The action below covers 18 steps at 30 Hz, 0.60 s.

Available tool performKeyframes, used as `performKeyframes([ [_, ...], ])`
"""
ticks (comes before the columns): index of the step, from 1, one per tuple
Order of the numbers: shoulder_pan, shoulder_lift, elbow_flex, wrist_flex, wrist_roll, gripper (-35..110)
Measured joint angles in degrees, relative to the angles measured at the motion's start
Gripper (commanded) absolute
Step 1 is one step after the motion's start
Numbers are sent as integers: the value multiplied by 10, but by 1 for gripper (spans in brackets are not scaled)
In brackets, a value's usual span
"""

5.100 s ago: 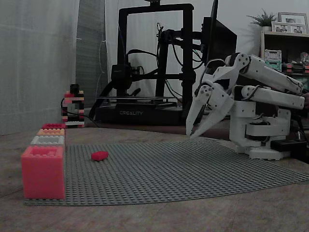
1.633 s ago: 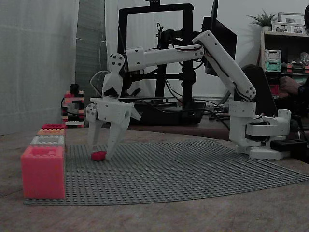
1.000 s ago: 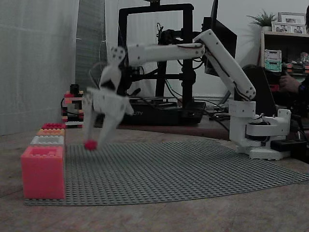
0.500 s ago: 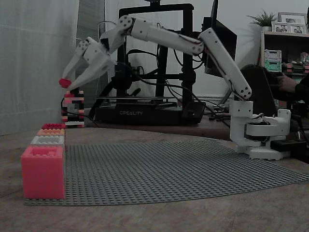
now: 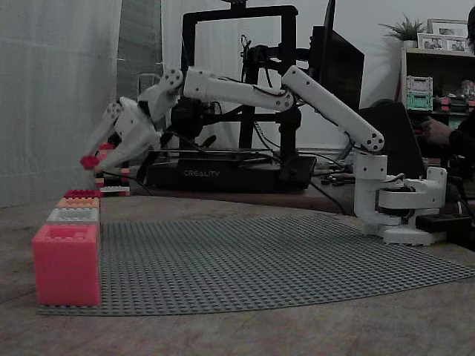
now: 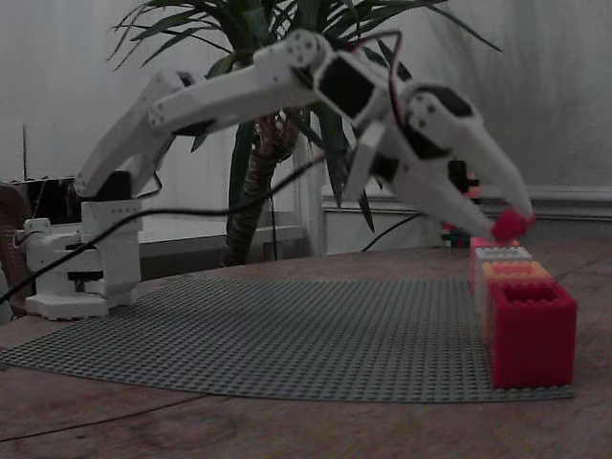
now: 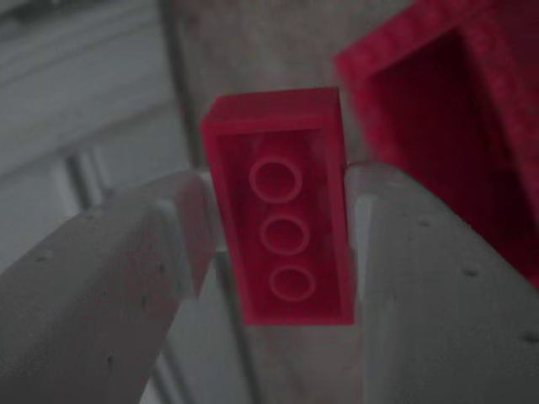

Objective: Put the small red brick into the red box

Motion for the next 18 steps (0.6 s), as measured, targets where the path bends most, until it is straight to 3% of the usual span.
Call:
performKeyframes([
  [18, -18, -31, 0, -13, -19, 6],
])
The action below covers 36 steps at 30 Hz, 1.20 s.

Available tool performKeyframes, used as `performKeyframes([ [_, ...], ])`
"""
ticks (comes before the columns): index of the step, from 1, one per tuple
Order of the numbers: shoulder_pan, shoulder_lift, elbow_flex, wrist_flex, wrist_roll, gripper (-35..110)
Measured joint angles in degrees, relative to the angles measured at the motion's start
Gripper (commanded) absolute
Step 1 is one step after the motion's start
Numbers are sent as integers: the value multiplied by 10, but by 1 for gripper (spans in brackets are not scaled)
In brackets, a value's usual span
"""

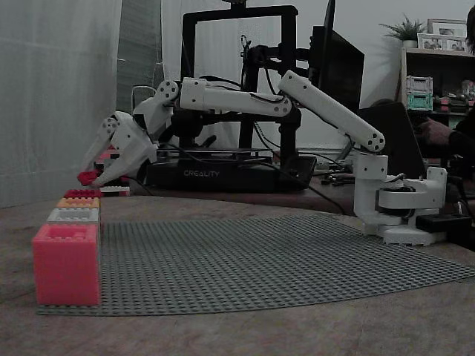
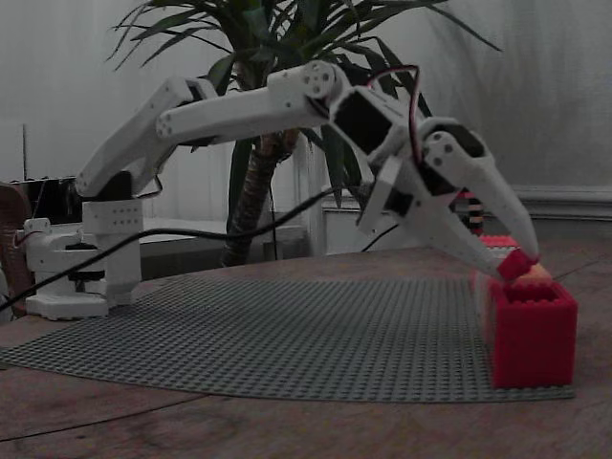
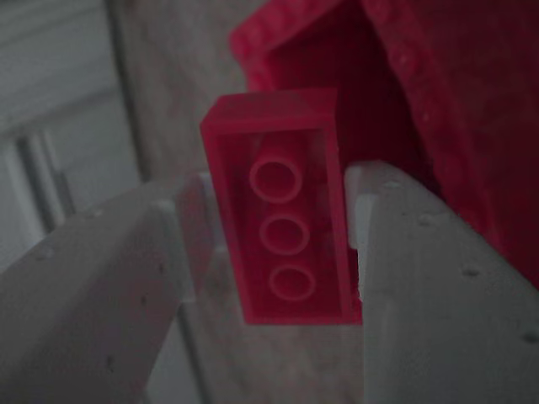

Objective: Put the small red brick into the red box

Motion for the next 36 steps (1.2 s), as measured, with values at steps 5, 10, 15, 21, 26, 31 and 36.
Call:
performKeyframes([
  [5, -7, 0, 0, -7, -11, 7],
  [10, -9, -9, 0, -19, -18, 8],
  [15, -9, -9, 0, -19, -19, 13],
  [21, -9, -9, 0, -19, -6, 17],
  [26, -9, -9, 0, -19, -4, 15],
  [31, -9, -7, 8, -19, 3, 0],
  [36, -11, 83, 111, -19, 15, 0],
])
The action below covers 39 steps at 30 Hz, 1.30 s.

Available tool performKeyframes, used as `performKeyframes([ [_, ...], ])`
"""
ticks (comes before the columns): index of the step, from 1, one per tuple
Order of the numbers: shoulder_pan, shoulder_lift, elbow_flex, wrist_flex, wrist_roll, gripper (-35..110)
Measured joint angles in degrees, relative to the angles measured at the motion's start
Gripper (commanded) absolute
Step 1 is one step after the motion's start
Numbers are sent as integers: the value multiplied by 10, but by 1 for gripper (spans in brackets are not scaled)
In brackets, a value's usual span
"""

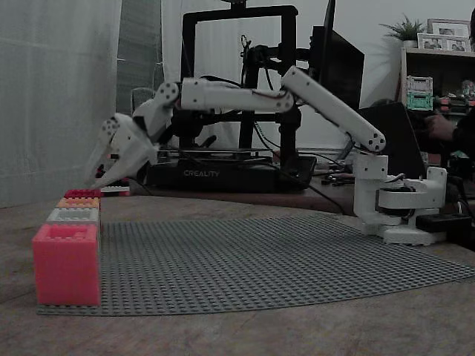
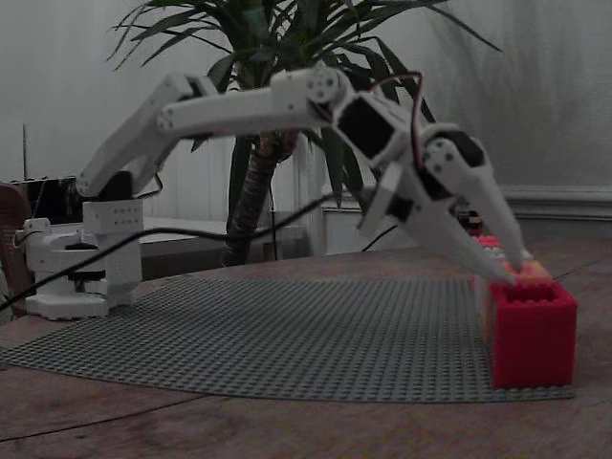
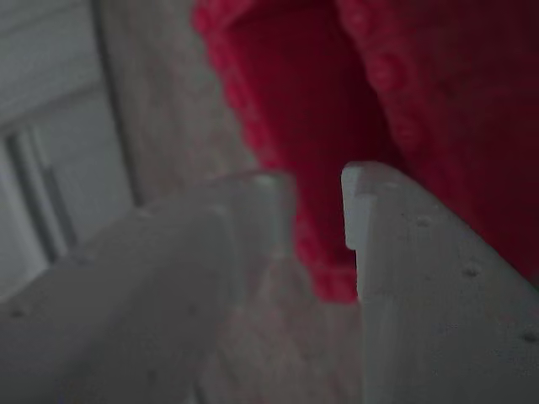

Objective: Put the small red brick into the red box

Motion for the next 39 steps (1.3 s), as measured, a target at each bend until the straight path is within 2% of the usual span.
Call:
performKeyframes([
  [9, -49, 316, 299, 47, -36, 0],
  [14, -87, 524, 531, 91, -56, 0],
  [25, -142, 935, 1051, 93, -61, 0],
  [33, -142, 1182, 1222, 131, -53, 0],
  [39, -151, 1300, 1281, 178, -50, 0],
])
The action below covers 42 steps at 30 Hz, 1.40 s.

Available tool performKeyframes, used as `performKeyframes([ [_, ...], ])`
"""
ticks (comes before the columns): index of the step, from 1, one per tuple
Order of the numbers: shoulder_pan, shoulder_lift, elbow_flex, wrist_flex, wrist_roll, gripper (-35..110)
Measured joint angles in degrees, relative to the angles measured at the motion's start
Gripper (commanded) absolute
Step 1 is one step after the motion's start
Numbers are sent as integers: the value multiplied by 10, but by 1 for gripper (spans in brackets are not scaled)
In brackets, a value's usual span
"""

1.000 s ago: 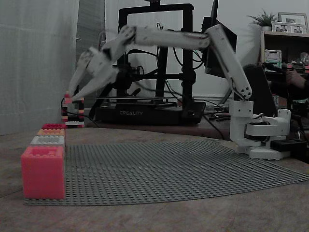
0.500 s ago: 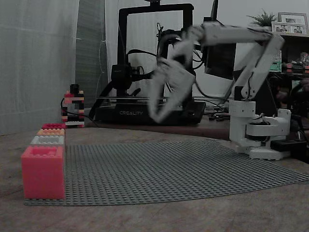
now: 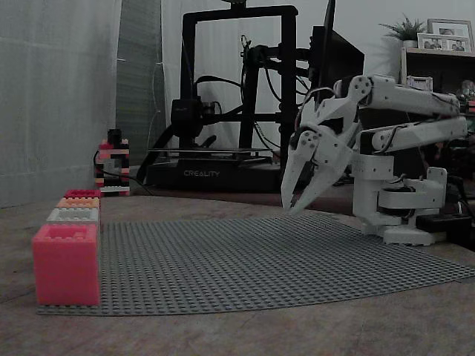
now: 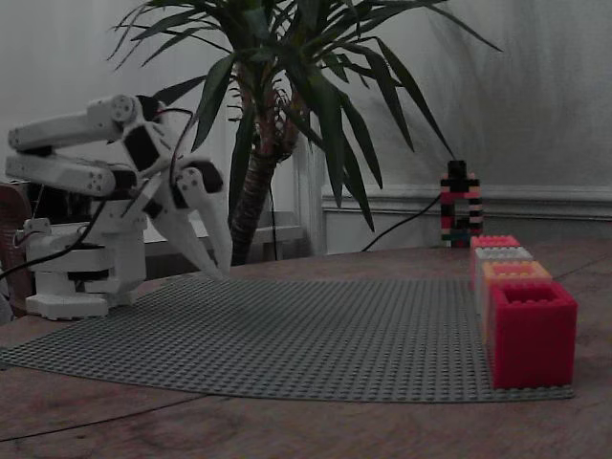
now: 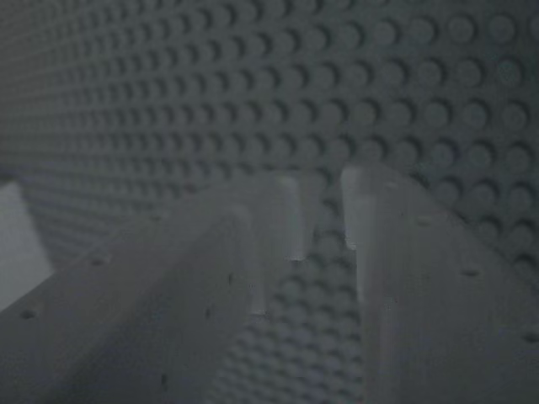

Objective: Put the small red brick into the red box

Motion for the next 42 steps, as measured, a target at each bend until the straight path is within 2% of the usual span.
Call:
performKeyframes([
  [18, -21, 146, 35, 71, 35, 0],
  [42, -4, 150, 35, 72, 47, 0],
])
